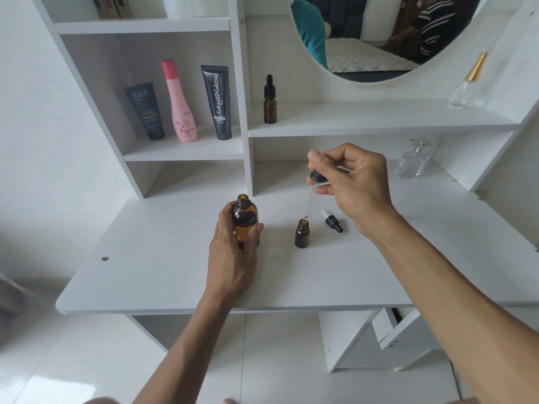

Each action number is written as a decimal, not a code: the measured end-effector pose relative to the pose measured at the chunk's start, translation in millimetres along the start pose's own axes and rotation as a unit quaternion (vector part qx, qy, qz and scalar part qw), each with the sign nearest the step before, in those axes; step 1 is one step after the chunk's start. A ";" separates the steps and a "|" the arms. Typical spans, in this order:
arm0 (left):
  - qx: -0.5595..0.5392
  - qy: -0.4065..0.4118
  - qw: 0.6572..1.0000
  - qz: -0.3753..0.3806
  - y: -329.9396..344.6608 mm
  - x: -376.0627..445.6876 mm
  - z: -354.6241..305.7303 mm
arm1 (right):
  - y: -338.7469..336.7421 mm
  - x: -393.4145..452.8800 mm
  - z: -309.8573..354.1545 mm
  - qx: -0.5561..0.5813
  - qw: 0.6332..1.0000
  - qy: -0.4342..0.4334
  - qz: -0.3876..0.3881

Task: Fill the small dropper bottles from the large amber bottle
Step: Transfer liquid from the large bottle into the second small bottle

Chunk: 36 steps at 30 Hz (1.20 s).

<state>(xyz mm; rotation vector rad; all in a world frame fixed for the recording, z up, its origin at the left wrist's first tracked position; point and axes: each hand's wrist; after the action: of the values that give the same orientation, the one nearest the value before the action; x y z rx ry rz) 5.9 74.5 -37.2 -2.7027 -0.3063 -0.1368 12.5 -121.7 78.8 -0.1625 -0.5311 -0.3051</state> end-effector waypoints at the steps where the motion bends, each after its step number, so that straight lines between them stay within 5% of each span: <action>1: -0.001 0.000 1.000 0.000 0.2 0.1 0.1 | 0.1 0.0 0.0 -0.001 1.000 -0.001 0.001; 36: 0.000 -0.001 1.000 -0.002 1.2 1.0 2.0 | 3.9 1.2 11.5 -0.027 0.999 -0.016 0.035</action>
<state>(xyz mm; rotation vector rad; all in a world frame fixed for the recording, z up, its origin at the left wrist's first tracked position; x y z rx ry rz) 7.2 74.5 -39.3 -2.7030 -0.3117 -0.1356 9.3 -115.6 88.9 -0.2385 -0.5484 -0.2493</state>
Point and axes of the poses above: each hand's wrist, its own x-axis towards the middle knuckle, its own y-axis out of the palm, z = x × y, and after that the axes turned 13 degrees about -y, right-handed
